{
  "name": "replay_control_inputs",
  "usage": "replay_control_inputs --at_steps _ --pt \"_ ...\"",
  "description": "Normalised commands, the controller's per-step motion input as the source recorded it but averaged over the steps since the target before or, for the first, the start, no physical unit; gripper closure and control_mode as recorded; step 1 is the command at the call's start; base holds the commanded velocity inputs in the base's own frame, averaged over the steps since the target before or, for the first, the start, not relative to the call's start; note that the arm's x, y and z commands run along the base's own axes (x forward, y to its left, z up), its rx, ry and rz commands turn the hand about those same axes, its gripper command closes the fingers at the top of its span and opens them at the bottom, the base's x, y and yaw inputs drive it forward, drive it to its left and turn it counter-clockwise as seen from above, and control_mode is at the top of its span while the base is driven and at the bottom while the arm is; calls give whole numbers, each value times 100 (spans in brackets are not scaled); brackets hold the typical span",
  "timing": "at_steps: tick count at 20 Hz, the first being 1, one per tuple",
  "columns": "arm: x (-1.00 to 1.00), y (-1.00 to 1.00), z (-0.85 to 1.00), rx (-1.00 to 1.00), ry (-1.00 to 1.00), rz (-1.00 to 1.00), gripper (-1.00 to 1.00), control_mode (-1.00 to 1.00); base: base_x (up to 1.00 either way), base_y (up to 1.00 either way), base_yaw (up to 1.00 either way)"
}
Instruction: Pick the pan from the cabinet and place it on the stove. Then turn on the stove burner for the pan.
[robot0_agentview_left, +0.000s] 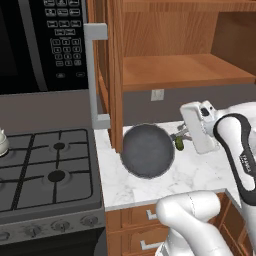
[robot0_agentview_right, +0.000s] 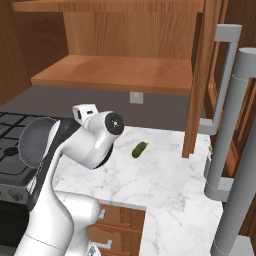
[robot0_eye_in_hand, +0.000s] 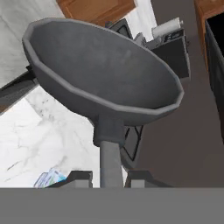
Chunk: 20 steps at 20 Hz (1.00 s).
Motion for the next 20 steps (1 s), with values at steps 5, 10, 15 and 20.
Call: replay_control_inputs --at_steps 5,10,15,20 --pt "0 23 -49 0 11 5 100 -100 0 0 0" --pt "0 24 -36 0 11 6 100 -100 0 0 0" --pt "4 35 -25 0 13 3 100 -100 0 0 0" --pt "12 39 -21 1 14 1 100 -100 0 0 0"
